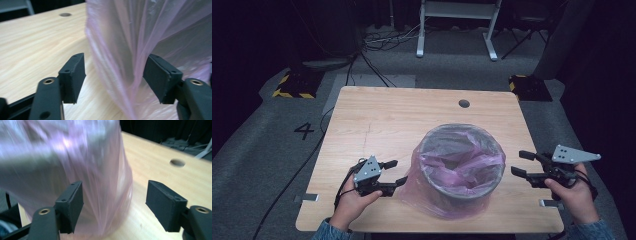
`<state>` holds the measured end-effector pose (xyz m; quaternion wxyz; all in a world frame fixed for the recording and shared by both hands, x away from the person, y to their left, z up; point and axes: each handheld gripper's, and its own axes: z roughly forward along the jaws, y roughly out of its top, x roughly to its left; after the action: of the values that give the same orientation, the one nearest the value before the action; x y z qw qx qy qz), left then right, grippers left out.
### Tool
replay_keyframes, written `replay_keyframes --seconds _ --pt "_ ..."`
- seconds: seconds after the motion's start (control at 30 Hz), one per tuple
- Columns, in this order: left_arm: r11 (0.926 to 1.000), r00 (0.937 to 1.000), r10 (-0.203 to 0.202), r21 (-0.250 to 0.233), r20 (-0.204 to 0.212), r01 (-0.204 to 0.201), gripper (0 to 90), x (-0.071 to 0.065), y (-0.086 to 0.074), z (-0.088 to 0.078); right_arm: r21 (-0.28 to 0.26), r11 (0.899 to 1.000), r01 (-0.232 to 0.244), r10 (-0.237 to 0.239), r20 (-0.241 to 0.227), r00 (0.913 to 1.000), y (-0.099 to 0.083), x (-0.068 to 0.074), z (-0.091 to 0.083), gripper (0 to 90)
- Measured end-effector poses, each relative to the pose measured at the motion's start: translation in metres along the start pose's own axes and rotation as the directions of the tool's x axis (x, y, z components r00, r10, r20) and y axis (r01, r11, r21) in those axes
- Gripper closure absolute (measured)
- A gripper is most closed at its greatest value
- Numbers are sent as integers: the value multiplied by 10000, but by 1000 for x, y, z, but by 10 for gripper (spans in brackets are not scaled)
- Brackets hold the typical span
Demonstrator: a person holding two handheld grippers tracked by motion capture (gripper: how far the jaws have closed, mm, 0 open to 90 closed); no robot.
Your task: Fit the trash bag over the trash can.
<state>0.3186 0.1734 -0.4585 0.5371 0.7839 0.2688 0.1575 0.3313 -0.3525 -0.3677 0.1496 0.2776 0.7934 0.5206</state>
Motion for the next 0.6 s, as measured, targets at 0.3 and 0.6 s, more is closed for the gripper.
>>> replay_keyframes --seconds 0.3,0.6 --pt "9976 9897 -428 476 -1366 498 295 12 -22 -18 -641 9966 512 -533 -314 9981 64 20 6 263" --pt "9899 9713 -580 1129 -2308 859 275 24 -41 -29 -595 9940 914 -984 -1270 9870 110 45 48 257"
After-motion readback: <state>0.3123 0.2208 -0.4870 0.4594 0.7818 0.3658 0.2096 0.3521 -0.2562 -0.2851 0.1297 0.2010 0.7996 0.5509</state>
